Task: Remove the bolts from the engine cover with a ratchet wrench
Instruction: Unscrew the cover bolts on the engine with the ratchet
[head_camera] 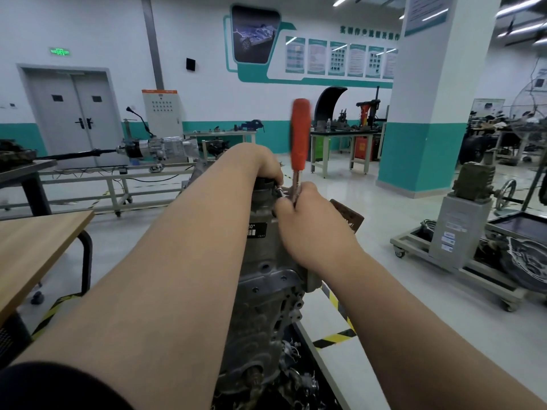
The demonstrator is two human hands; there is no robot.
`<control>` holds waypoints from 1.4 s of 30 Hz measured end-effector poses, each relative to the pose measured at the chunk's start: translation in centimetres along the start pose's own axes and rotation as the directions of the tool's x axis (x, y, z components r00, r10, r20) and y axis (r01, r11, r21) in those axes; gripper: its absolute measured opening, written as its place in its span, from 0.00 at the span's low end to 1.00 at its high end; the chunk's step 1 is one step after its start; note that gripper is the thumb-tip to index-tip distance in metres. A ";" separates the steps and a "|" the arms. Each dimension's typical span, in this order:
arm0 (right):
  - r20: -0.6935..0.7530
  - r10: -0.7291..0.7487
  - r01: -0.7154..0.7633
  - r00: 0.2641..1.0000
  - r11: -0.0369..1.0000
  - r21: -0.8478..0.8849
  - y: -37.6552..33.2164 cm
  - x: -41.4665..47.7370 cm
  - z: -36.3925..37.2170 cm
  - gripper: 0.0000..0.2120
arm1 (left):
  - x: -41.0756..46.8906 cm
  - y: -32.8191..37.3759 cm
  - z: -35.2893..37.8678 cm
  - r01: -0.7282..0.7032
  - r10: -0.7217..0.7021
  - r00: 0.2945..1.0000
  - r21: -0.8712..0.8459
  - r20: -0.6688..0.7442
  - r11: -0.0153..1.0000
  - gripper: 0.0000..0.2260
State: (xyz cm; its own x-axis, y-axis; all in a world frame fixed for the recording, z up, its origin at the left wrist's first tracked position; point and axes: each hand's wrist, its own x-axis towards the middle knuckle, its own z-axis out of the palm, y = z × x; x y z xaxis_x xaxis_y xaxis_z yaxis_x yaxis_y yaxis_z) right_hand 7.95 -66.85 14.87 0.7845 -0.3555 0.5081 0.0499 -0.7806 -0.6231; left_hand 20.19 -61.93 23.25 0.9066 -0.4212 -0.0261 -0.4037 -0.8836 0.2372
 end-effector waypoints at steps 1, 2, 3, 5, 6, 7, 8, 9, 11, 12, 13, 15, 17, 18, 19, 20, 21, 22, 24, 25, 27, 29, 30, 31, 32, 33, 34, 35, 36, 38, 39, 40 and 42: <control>0.004 0.074 -0.074 0.997 0.986 0.151 0.1 -0.1 0.2 0.08 | 0.5 -0.2 0.0 -0.012 0.012 1.000 -0.004 -0.012 1.000 0.12; 0.020 0.162 -0.159 0.987 0.931 0.327 0.2 -0.3 0.4 0.07 | 0.7 -0.4 0.0 -0.021 0.021 0.999 0.006 -0.029 1.000 0.11; 0.060 0.261 -0.253 0.963 0.814 0.523 0.2 -0.6 0.6 0.08 | 0.8 -0.6 0.0 -0.021 0.021 0.999 0.019 -0.037 1.000 0.10; 0.232 0.378 -0.385 0.896 0.402 0.831 -0.1 -1.0 0.9 0.10 | 1.1 -0.7 0.1 -0.017 0.018 0.999 0.027 -0.032 1.000 0.10; 0.309 0.381 -0.395 0.872 0.172 0.903 -0.3 -1.2 1.0 0.11 | 1.3 -0.8 0.1 -0.020 0.021 0.999 0.023 -0.028 1.000 0.10; 0.366 0.367 -0.377 0.855 -0.043 0.925 -0.5 -1.3 1.1 0.12 | 1.6 -0.9 0.1 -0.020 0.020 0.999 0.004 -0.028 1.000 0.10; 0.408 0.346 -0.343 0.845 -0.235 0.909 -0.6 -1.4 1.2 0.14 | 1.7 -0.9 0.1 -0.019 0.019 0.999 -0.005 -0.034 1.000 0.11; 0.442 0.328 -0.303 0.835 -0.397 0.866 -0.7 -1.7 1.3 0.15 | 1.7 -0.9 0.1 -0.022 0.022 0.999 -0.002 -0.038 1.000 0.11; 0.501 0.289 -0.248 0.816 -0.608 0.755 -0.7 -2.1 1.7 0.17 | 1.8 -0.9 0.1 -0.022 0.022 0.999 0.002 -0.046 1.000 0.11; 0.520 0.261 -0.241 0.814 -0.661 0.710 -0.6 -2.4 1.8 0.18 | 1.7 -0.9 0.1 -0.021 0.021 0.999 0.002 -0.046 1.000 0.11; 0.532 0.230 -0.246 0.815 -0.693 0.677 -0.7 -2.6 1.9 0.18 | 1.7 -0.9 0.1 -0.021 0.022 0.999 0.012 -0.046 1.000 0.11; 0.547 0.184 -0.265 0.816 -0.723 0.638 -1.0 -2.8 2.0 0.18 | 1.6 -0.8 0.0 -0.025 0.026 0.998 0.031 -0.050 0.999 0.11; 0.555 0.165 -0.278 0.815 -0.729 0.625 -1.2 -3.0 2.2 0.17 | 1.6 -0.7 0.0 -0.025 0.027 0.999 0.035 -0.042 0.999 0.11; 0.555 0.161 -0.282 0.816 -0.728 0.625 -1.3 -3.0 2.2 0.17 | 1.5 -0.7 0.0 -0.025 0.026 0.999 0.033 -0.038 0.999 0.11; 0.555 0.161 -0.284 0.816 -0.725 0.627 -1.4 -3.1 2.3 0.17 | 1.5 -0.6 0.0 -0.023 0.024 0.999 0.030 -0.035 0.999 0.11; 0.554 0.164 -0.285 0.816 -0.720 0.633 -1.4 -3.1 2.3 0.17 | 1.5 -0.6 0.0 -0.023 0.024 0.999 0.028 -0.037 0.999 0.11; 0.554 0.171 -0.288 0.815 -0.709 0.643 -1.3 -3.1 2.3 0.18 | 1.5 -0.6 0.0 -0.023 0.024 0.999 0.033 -0.038 0.999 0.11; 0.555 0.181 -0.298 0.812 -0.689 0.661 -1.2 -3.0 2.3 0.18 | 1.5 -0.6 0.0 -0.021 0.023 0.999 0.042 -0.037 0.999 0.11; 0.557 0.205 -0.334 0.805 -0.620 0.710 -1.0 -2.8 2.3 0.18 | 1.5 -0.5 0.0 -0.019 0.021 0.999 0.066 -0.034 0.998 0.11; 0.556 0.216 -0.355 0.803 -0.577 0.736 -0.9 -2.8 2.2 0.18 | 1.5 -0.5 0.0 -0.022 0.025 0.999 0.087 -0.027 0.996 0.11; 0.545 0.250 -0.390 0.801 -0.473 0.790 -0.8 -2.7 2.1 0.18 | 1.5 -0.4 -0.1 -0.022 0.023 1.000 0.113 -0.011 0.993 0.11; 0.509 0.302 -0.420 0.806 -0.314 0.851 -0.6 -2.5 2.1 0.18 | 1.5 -0.3 -0.1 -0.019 0.020 1.000 0.117 -0.002 0.993 0.12; 0.480 0.332 -0.437 0.812 -0.200 0.877 -0.5 -2.5 2.1 0.17 | 1.5 -0.3 -0.2 -0.017 0.017 1.000 0.122 0.003 0.992 0.12; 0.440 0.360 -0.451 0.822 -0.058 0.890 -0.4 -2.4 2.0 0.16 | 1.6 -0.2 -0.2 -0.015 0.015 1.000 0.119 0.004 0.993 0.12; 0.389 0.380 -0.457 0.839 0.105 0.883 -0.3 -2.4 1.9 0.14 | 1.7 -0.2 -0.3 -0.009 0.008 1.000 0.117 0.007 0.993 0.12; 0.330 0.377 -0.446 0.865 0.279 0.851 -0.1 -2.3 1.7 0.13 | 1.6 -0.2 -0.3 -0.005 0.004 1.000 0.113 0.011 0.994 0.13; 0.268 0.350 -0.413 0.898 0.456 0.789 0.0 -2.1 1.4 0.13 | 1.6 -0.1 -0.3 -0.001 -0.001 1.000 0.115 0.019 0.993 0.13; 0.206 0.302 -0.357 0.931 0.629 0.691 0.0 -2.0 1.0 0.12 | 1.5 -0.1 -0.3 0.001 -0.004 1.000 0.108 0.027 0.994 0.13; 0.145 0.242 -0.282 0.959 0.785 0.552 0.0 -1.8 0.6 0.12 | 1.5 -0.1 -0.3 0.003 -0.006 0.999 0.101 0.032 0.995 0.13; 0.055 0.107 -0.115 0.993 0.980 0.160 -0.2 -1.3 0.1 0.14 | 1.4 -0.1 -0.2 0.002 -0.005 0.998 0.062 0.055 0.998 0.13; 0.035 0.048 -0.047 0.998 0.998 -0.035 -0.3 -1.1 0.0 0.15 | 1.1 0.0 -0.2 -0.005 0.002 0.999 0.058 0.052 0.998 0.12; 0.015 -0.010 0.013 1.000 0.981 -0.194 -0.4 -0.9 0.0 0.16 | 1.0 0.0 -0.1 -0.030 0.028 0.999 0.060 0.039 0.998 0.10; 0.007 -0.101 0.095 0.995 0.909 -0.406 -0.6 -0.7 0.1 0.17 | 1.0 0.2 0.1 -0.041 0.041 0.999 0.052 0.010 0.998 0.23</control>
State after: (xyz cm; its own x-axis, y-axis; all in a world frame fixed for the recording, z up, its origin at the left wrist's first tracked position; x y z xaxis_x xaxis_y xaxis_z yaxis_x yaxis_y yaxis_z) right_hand 7.39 -66.10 14.83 0.7798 -0.2709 0.5644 -0.1309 -0.9521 -0.2762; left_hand 20.95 -62.57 23.14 0.8880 -0.4591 -0.0262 -0.4468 -0.8749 0.1871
